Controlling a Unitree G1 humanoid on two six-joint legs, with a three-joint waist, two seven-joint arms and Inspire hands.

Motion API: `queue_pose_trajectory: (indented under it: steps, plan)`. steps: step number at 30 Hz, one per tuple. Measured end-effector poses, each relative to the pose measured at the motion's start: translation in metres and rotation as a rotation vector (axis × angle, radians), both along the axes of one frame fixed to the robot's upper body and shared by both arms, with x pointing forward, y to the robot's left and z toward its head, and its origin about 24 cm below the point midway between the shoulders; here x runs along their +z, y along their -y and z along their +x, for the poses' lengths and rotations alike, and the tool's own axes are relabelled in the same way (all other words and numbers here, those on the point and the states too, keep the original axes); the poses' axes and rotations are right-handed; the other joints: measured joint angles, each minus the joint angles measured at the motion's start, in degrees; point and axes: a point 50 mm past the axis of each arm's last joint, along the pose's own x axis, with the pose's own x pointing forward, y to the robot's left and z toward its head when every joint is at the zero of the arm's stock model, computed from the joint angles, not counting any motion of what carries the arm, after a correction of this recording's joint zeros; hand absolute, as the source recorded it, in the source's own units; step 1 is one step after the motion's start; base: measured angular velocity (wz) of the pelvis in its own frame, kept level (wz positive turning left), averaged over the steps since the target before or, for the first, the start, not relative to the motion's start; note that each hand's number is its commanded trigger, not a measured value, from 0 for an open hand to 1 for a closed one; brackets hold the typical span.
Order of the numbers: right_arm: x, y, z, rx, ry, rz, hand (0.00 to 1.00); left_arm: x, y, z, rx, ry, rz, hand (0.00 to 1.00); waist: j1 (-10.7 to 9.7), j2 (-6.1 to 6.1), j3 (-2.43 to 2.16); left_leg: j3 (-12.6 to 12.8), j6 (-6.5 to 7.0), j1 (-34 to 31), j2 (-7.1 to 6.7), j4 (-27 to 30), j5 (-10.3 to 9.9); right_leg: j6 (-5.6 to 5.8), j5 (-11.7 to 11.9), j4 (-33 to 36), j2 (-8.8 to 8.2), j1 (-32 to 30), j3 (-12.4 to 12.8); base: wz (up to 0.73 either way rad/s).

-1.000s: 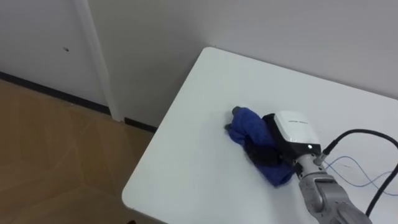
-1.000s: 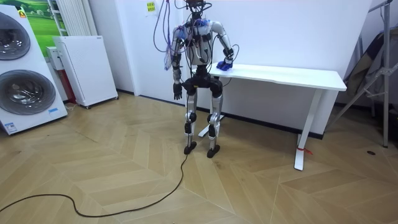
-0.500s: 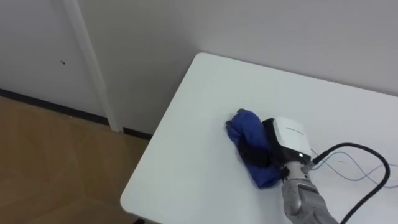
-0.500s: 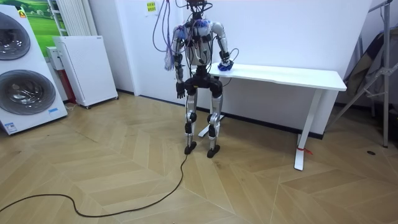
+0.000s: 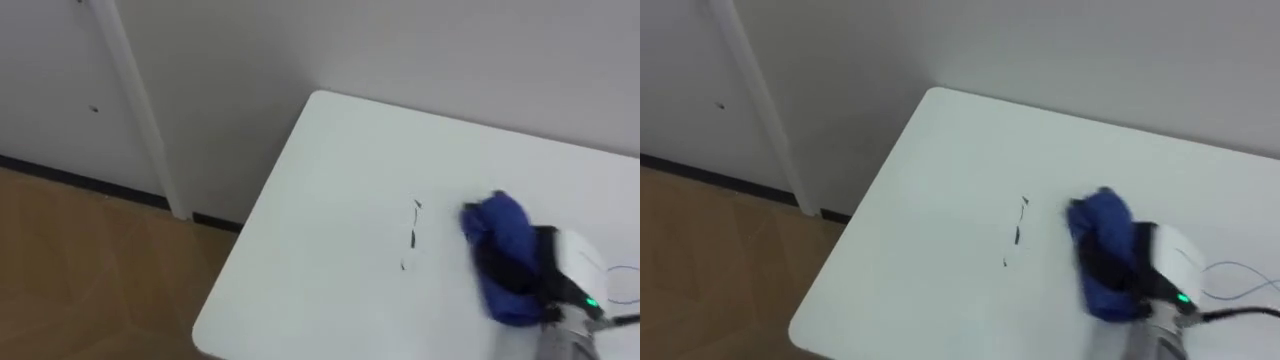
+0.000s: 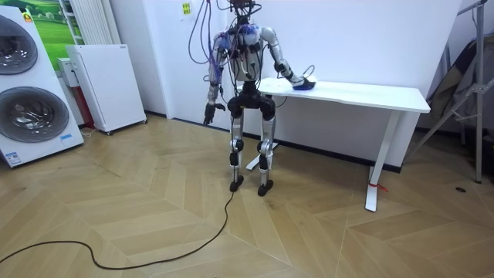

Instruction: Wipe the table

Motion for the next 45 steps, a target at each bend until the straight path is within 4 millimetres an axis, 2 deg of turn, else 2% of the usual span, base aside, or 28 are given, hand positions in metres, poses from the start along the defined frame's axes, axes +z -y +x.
queue_pose_trajectory:
  steps: [2, 5, 8, 11, 13, 15, 16, 18, 21, 24, 28, 31, 34, 35, 36, 39, 41, 42, 45]
  plan:
    - [-0.001, 0.023, -0.021, -0.115, -0.031, -0.011, 1.00, 0.001, -0.002, 0.001, 0.005, 0.008, 0.003, 0.00, -0.73, -0.45, -0.09, 0.11, 0.03, -0.05, -0.02, -0.03, -0.02, 0.00, 0.00, 0.00, 0.01, -0.06, 0.41, -0.06]
    - [-0.002, 0.028, -0.028, -0.147, -0.047, -0.005, 1.00, 0.000, 0.002, 0.014, -0.006, 0.044, -0.009, 0.00, -0.92, -0.97, -0.18, 1.28, -0.07, 0.03, 0.22, 0.12, -0.10, 0.00, 0.00, -0.04, 0.20, -0.16, 1.27, -0.21]
    - [-0.003, 0.025, -0.026, -0.139, -0.054, 0.000, 1.00, -0.002, 0.010, 0.029, -0.052, 0.076, -0.031, 0.00, -0.56, -0.89, -0.15, 1.55, -0.14, 0.75, 0.29, 0.05, -0.16, 0.01, 0.00, -0.02, 0.28, 0.37, 1.36, -0.11]
    - [-0.003, 0.017, -0.011, -0.132, -0.043, 0.006, 1.00, -0.005, 0.018, 0.032, -0.097, 0.064, -0.051, 0.00, 0.03, -0.65, -0.05, 2.43, -0.36, 1.13, 0.93, -0.01, -0.45, 0.00, 0.00, -0.02, 0.59, 0.38, 1.50, -0.24]
    - [-0.002, 0.010, -0.003, -0.110, -0.048, 0.002, 1.00, -0.008, 0.024, 0.031, -0.120, 0.052, -0.057, 0.00, 1.19, -0.51, 0.01, 3.31, -0.56, 1.14, 0.98, 0.01, -0.55, -0.24, 0.15, 0.42, 1.07, -0.36, 2.13, -0.37]
    - [0.001, -0.007, 0.013, -0.022, -0.051, -0.016, 1.00, -0.012, 0.032, 0.027, -0.114, 0.024, -0.073, 0.00, 2.69, -0.17, 0.33, 2.87, -0.73, 1.12, 1.29, 0.01, -0.65, -0.87, 0.54, 0.86, 1.67, -1.45, 2.85, -0.49]
    - [0.002, -0.013, 0.018, 0.012, -0.049, -0.019, 1.00, -0.013, 0.034, 0.026, -0.116, 0.014, -0.077, 0.00, 2.78, -0.14, 0.43, 2.70, -0.76, 1.03, 1.33, -0.01, -0.68, -0.97, 0.60, 0.90, 1.79, -1.67, 2.84, -0.37]
    - [0.006, -0.036, 0.035, 0.129, -0.040, -0.027, 1.00, -0.015, 0.038, 0.026, -0.117, 0.004, -0.083, 0.00, 3.62, -0.07, 0.47, 2.48, -0.89, 0.25, 1.54, 0.06, -0.71, -1.39, 0.87, 0.96, 2.17, -2.76, 2.80, -0.22]
    - [0.017, -0.074, 0.070, 0.332, -0.021, -0.017, 1.00, -0.016, 0.042, 0.029, -0.136, -0.002, -0.090, 0.00, 4.10, -0.18, 1.07, 1.65, -1.31, -0.97, 1.66, 0.20, -0.47, -1.72, 0.80, 0.86, 2.42, -3.58, 2.09, 0.10]
    - [0.024, -0.084, 0.083, 0.395, -0.009, -0.009, 1.00, -0.016, 0.044, 0.026, -0.143, -0.017, -0.091, 0.00, 5.48, -0.06, 1.20, 1.44, -1.40, -1.43, 1.64, -0.02, -0.38, -1.81, 0.34, 0.87, 2.39, -4.12, 1.82, 0.10]
    - [0.027, -0.071, 0.082, 0.394, -0.006, -0.019, 1.00, -0.015, 0.041, 0.019, -0.117, -0.026, -0.090, 0.00, 5.14, -0.41, 1.16, -0.48, -1.29, -2.43, 1.09, 0.44, -0.32, -1.35, -0.13, 0.67, 1.76, -4.18, -0.02, 0.27]
    - [0.018, -0.061, 0.070, 0.376, -0.021, 0.000, 1.00, -0.014, 0.034, 0.011, -0.101, -0.037, -0.079, 0.00, 3.63, -0.72, 0.87, -0.81, -1.18, -1.88, 0.85, 0.52, -0.25, -0.94, -0.38, 0.61, 1.20, -2.80, -1.87, 0.33]
    - [0.009, -0.042, 0.054, 0.279, -0.033, 0.040, 1.00, -0.011, 0.026, 0.009, -0.063, -0.020, -0.065, 0.00, 2.53, -1.05, 0.66, -0.08, -0.99, -1.27, 0.64, 0.56, -0.28, -0.53, -0.62, 0.57, 0.66, -1.11, -2.00, 0.44]
    - [0.005, -0.031, 0.042, 0.216, -0.040, 0.055, 1.00, -0.010, 0.022, 0.008, -0.052, -0.013, -0.055, 0.00, 2.15, -1.26, 0.32, 0.51, -0.74, -1.00, 0.58, 0.37, -0.18, -0.19, -0.83, 0.59, 0.32, -0.66, -1.67, 0.62]
    - [0.003, -0.025, 0.036, 0.182, -0.044, 0.061, 1.00, -0.009, 0.020, 0.007, -0.047, -0.008, -0.049, 0.00, 2.17, -1.31, 0.18, 0.60, -0.69, -0.72, 0.71, 0.29, -0.18, -0.09, -0.90, 0.68, 0.19, -0.39, -1.47, 0.45]
    - [-0.001, 0.000, 0.015, 0.037, -0.061, 0.062, 1.00, -0.004, 0.006, 0.002, -0.011, -0.012, -0.008, 0.00, 1.74, -1.16, 0.07, 0.69, -0.35, 0.41, 0.59, 0.31, -0.34, -0.02, -0.93, 0.67, -0.04, 0.87, -0.40, 0.11]
    - [-0.003, 0.007, 0.008, -0.003, -0.075, 0.059, 1.00, -0.002, 0.002, 0.002, 0.008, -0.006, 0.002, 0.00, 0.77, -1.06, 0.01, -0.02, -0.22, 0.95, 0.05, 0.30, -0.41, -0.02, -0.93, 0.72, -0.08, 1.85, -0.35, 0.10]
    - [-0.004, 0.009, 0.005, -0.012, -0.086, 0.057, 1.00, -0.002, 0.002, 0.003, 0.009, -0.002, 0.003, 0.00, 0.56, -0.86, -0.18, -0.01, -0.14, 1.35, 0.08, 0.29, -0.46, -0.02, -0.93, 0.84, -0.07, 2.16, -0.29, 0.04]
    - [-0.004, 0.008, 0.007, 0.002, -0.097, 0.050, 1.00, -0.004, 0.007, 0.013, -0.018, 0.019, -0.013, 0.00, 0.98, -0.38, -0.33, 0.29, -0.10, 1.98, 0.10, 0.24, -0.49, -0.02, -0.93, 0.77, -0.06, 2.51, -0.24, -0.12]
